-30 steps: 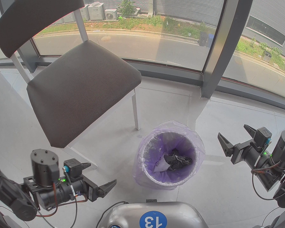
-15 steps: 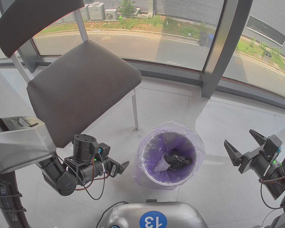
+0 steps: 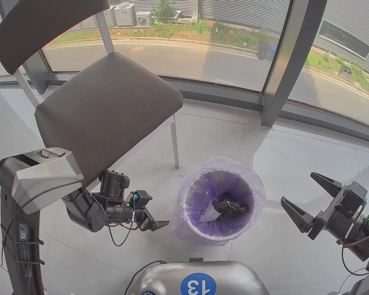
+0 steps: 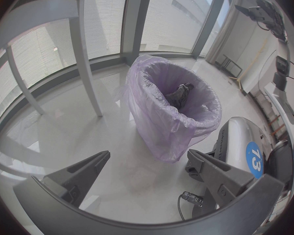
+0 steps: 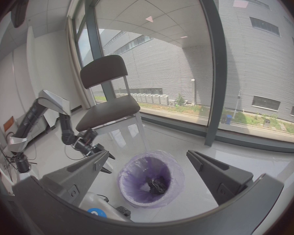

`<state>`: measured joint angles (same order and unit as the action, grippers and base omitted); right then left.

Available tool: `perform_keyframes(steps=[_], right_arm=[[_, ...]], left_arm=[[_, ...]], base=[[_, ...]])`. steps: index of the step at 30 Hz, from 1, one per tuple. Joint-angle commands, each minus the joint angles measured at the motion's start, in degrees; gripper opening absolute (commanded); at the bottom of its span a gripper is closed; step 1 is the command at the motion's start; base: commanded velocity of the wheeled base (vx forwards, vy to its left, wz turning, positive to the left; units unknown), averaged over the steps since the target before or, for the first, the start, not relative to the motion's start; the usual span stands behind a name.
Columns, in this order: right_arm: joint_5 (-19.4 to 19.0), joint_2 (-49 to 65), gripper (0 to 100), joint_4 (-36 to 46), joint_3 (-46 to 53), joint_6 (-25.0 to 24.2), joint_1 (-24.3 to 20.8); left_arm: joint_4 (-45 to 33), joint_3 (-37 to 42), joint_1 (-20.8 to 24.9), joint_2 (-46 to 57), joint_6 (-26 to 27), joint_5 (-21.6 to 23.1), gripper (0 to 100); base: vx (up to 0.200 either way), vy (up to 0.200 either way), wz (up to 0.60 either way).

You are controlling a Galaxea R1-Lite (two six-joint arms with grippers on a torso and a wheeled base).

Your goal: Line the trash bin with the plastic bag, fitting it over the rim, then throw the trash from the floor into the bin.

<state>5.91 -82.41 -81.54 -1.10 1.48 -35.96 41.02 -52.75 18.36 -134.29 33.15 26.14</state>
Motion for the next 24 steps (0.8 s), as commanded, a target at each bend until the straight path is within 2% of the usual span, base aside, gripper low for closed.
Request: perform_keyframes(steps=[1, 6, 9, 23, 24], right_arm=[[-1.87, 1.37, 100, 0.24, 1.10, -0.16, 0.01], [-2.66, 1.37, 100, 0.24, 1.10, -0.16, 0.01], [-2.92, 1.37, 100, 0.33, 1.10, -0.16, 0.01], [-4.59, 1.02, 100, 0.33, 1.10, -0.16, 0.54], [-4.59, 0.93, 100, 0.33, 1.10, -0.24, 0.54]], left_arm=[[-1.21, -5.35, 0.63, -6.07, 1.13, 1.64, 100], [-2.09, -8.51, 1.94, -9.06, 1.13, 1.90, 100], [-4.11, -10.71, 3.17, -10.20, 1.22, 4.54, 100], [-4.63, -13.43, 3.26, -11.96, 1.04, 7.61, 100], [-4.63, -13.43, 3.26, -12.05, 1.04, 7.61, 0]], base=[[0.000, 0.000, 0.00], [0.000, 0.000, 0.00], [0.000, 0.000, 0.00], [0.000, 0.000, 0.00], [0.000, 0.000, 0.00]])
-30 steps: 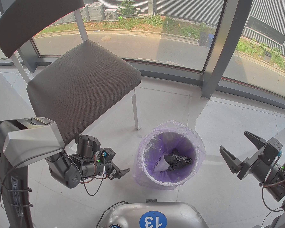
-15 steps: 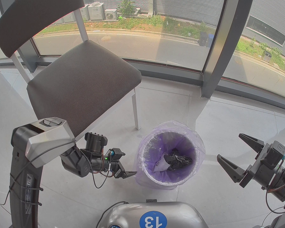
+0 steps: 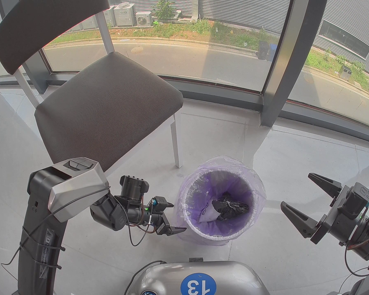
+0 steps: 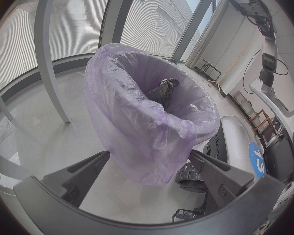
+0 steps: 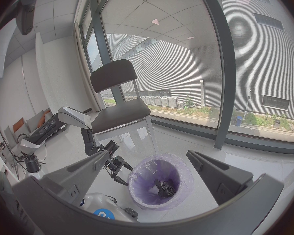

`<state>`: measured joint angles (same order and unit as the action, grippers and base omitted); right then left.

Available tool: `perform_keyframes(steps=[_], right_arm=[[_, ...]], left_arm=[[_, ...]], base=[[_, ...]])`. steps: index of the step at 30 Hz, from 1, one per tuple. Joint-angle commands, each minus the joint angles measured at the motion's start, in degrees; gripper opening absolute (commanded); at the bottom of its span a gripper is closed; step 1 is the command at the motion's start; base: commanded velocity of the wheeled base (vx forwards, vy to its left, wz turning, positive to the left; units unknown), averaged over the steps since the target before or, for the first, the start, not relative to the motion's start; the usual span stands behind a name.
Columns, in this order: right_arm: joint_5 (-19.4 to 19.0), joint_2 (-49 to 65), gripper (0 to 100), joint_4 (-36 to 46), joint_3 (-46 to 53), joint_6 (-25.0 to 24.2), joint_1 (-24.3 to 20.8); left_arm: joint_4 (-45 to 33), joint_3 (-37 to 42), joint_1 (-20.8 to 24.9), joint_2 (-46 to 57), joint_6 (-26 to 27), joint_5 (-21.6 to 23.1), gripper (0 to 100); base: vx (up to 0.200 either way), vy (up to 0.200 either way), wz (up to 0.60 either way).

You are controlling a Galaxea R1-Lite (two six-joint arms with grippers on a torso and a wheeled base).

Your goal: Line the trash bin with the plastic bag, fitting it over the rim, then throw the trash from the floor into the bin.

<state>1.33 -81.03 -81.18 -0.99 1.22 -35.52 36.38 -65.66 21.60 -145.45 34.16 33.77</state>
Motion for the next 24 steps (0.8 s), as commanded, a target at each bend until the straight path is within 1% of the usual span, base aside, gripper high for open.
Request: perform_keyframes(steps=[1, 9, 11, 12, 14, 17, 20, 21, 22, 24], right_arm=[[-0.01, -0.53, 100, -0.03, 0.99, 0.01, 0.10], [-0.01, -0.71, 100, 0.49, 0.99, -0.08, 0.19], [-0.10, -0.71, 100, 1.02, 0.99, -0.25, 0.19], [-0.10, -0.71, 100, 1.28, 0.99, -0.25, 0.19], [-0.10, -0.71, 100, 1.37, 0.99, -0.25, 0.19], [-0.10, -0.80, 100, 1.37, 0.99, -0.25, 0.46], [-0.89, -0.88, 100, 1.90, 0.99, -0.25, 0.98], [-0.98, -0.88, 100, 1.99, 0.99, -0.25, 0.98], [-1.68, -0.80, 100, 2.69, 0.99, -0.25, 1.51], [-2.65, -0.71, 100, 3.31, 0.99, -0.25, 2.04]], left_arm=[[0.01, -0.52, -0.07, -0.89, 0.03, 0.07, 0], [0.63, -0.08, -0.16, -0.45, 0.03, -0.19, 0], [0.63, -0.52, 0.11, -0.54, -0.06, -0.90, 0], [0.36, -1.23, 0.28, -0.98, -0.06, -3.01, 0], [0.10, -2.19, 0.37, -1.68, 0.12, -4.94, 0], [-2.98, -4.13, 0.63, -1.86, 0.12, -7.31, 0], [-6.93, -6.50, 0.90, -1.95, 0.38, -10.74, 0], [-7.11, -6.59, 0.90, -1.95, 0.38, -10.92, 0], [-8.78, -7.91, 1.60, -2.03, 0.38, -12.15, 0], [-9.75, -9.14, 1.95, -2.21, 0.47, -12.50, 0]], base=[[0.000, 0.000, 0.00], [0.000, 0.000, 0.00], [0.000, 0.000, 0.00], [0.000, 0.000, 0.00], [0.000, 0.000, 0.00], [0.000, 0.000, 0.00], [0.000, 0.000, 0.00], [0.000, 0.000, 0.00], [0.000, 0.000, 0.00], [0.000, 0.000, 0.00]])
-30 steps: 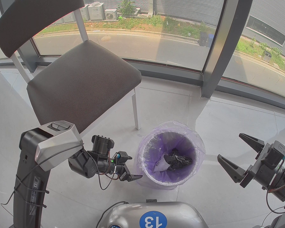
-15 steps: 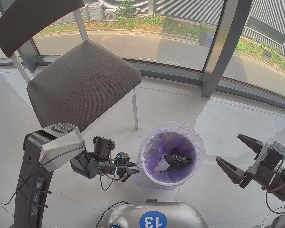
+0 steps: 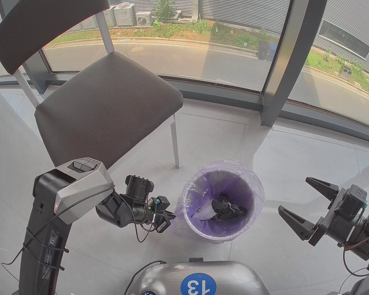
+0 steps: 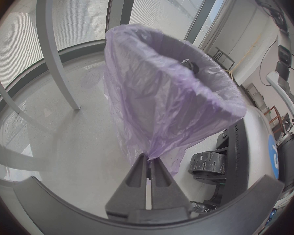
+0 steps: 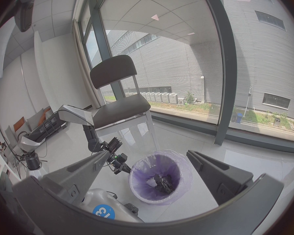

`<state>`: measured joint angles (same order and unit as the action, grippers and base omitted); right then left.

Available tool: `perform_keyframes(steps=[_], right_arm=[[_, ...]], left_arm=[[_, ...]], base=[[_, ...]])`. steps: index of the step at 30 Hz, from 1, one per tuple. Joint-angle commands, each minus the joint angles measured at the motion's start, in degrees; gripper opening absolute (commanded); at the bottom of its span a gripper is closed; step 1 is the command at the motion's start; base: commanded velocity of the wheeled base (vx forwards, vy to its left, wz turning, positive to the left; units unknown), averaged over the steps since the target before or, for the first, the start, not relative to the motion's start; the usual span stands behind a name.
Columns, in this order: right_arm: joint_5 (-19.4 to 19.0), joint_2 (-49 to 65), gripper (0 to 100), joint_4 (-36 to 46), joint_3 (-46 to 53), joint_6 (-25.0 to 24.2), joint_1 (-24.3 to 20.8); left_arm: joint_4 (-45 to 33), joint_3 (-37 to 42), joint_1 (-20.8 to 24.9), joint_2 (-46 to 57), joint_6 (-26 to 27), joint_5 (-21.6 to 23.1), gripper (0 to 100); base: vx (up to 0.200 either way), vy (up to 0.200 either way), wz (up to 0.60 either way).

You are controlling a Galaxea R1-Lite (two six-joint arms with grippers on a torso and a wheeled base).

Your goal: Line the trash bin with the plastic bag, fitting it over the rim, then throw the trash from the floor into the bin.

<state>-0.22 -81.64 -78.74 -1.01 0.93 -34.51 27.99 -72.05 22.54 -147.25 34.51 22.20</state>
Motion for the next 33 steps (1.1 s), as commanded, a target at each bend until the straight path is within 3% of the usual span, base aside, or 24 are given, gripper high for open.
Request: perform_keyframes(steps=[1, 10, 20, 33], right_arm=[[-1.36, -0.10, 100, 1.13, 1.01, 0.04, 1.29], [-1.89, 0.08, 100, 2.45, 1.01, 0.13, 1.73], [-2.24, 0.52, 100, 4.56, 1.01, 0.30, 1.82], [-2.33, 0.52, 100, 4.74, 1.01, 0.22, 1.82]], left_arm=[[-1.80, -3.28, 1.10, -0.58, 0.12, -1.11, 0], [-16.04, -12.06, 1.98, -1.72, 1.70, -6.29, 0], [-17.35, -16.55, 1.98, -3.39, 1.96, -6.20, 0], [-24.03, -32.28, 1.89, -9.20, 2.23, -5.94, 0]], base=[[0.000, 0.000, 0.00], [0.000, 0.000, 0.00], [0.000, 0.000, 0.00], [0.000, 0.000, 0.00]])
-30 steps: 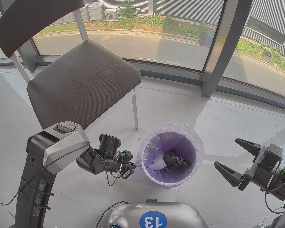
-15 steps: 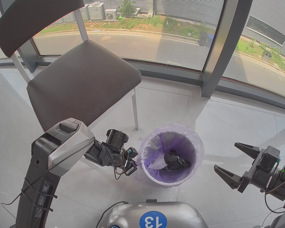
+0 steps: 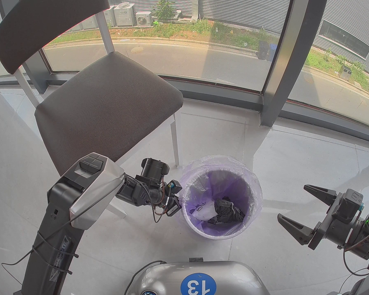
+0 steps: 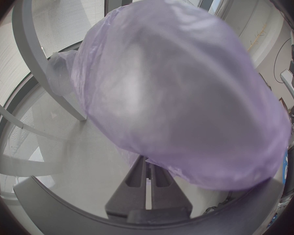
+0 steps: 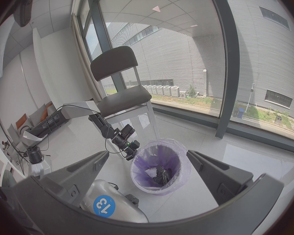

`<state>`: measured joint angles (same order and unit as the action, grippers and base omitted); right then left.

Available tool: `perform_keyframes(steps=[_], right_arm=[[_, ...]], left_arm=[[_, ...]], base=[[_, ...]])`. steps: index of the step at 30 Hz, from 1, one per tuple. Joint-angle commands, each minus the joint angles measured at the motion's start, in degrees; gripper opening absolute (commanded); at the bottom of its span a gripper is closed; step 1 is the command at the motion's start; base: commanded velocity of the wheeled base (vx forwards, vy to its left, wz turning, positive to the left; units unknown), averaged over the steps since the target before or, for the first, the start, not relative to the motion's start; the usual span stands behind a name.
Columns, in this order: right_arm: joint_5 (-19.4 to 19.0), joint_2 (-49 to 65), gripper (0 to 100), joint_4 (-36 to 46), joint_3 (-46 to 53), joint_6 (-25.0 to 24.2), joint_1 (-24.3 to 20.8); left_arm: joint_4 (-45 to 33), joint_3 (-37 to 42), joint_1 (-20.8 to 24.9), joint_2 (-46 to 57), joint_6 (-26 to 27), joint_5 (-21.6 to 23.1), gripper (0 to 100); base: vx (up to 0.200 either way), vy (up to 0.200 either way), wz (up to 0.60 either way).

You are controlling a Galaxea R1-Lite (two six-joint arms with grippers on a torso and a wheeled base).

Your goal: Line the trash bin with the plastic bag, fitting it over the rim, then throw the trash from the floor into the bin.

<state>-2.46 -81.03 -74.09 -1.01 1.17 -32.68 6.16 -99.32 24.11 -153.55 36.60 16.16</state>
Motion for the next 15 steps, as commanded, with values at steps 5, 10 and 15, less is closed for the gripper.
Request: perform_keyframes(steps=[5, 10, 15], right_arm=[[-0.09, -0.62, 100, 0.00, 1.01, -0.12, -0.01], [-0.44, -0.80, 100, 0.27, 1.01, -0.12, 0.78], [-2.02, -0.71, 100, 2.11, 1.01, -0.12, 1.31]], left_arm=[[-4.93, -12.48, -0.12, -5.53, 0.49, 0.18, 0], [-8.09, -15.27, -0.82, -7.81, 0.32, 0.18, 0], [-7.47, -15.27, -0.73, -9.40, 0.32, 0.18, 0]], base=[[0.000, 0.000, 0.00], [0.000, 0.000, 0.00], [0.000, 0.000, 0.00]])
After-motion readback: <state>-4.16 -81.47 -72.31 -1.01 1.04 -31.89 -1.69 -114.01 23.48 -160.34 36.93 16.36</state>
